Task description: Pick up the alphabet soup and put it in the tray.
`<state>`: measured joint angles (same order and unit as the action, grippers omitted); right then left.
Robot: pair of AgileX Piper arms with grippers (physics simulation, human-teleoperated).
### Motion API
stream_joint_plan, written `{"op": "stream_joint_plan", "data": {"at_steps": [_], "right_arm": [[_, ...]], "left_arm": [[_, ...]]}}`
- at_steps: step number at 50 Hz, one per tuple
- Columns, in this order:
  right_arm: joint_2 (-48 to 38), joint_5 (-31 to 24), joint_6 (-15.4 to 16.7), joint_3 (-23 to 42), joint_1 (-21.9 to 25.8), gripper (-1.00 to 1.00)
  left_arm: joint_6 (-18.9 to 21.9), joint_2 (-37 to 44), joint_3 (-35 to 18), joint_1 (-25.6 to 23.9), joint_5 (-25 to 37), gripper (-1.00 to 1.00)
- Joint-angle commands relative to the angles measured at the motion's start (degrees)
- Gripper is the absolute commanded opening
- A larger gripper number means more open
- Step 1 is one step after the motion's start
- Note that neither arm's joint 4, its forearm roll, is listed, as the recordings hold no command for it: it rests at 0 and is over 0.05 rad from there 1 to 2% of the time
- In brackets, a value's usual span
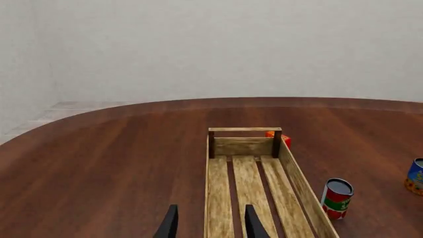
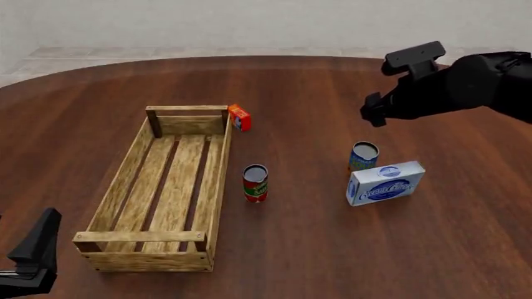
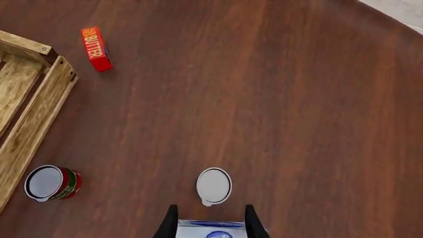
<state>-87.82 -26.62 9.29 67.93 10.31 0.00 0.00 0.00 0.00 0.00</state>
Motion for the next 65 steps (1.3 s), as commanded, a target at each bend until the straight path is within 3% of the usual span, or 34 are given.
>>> {"op": "stream_joint_plan", "data": {"at_steps": [1,25,65], "right_arm": [[-2.01,1.44,-0.36,0.35,-0.37,1.00],[-7.52,3.13,-0.22,3.47,-0.88,1.00],[-12.41,4.73,0.29,2.83,-0.77,1.00]], "left_arm": [[0.00,0.00,0.00,0.00,0.00,1.00],[0.00,0.00,0.00,0.00,0.00,1.00],[0.00,0.00,0.00,0.00,0.00,1.00]]}}
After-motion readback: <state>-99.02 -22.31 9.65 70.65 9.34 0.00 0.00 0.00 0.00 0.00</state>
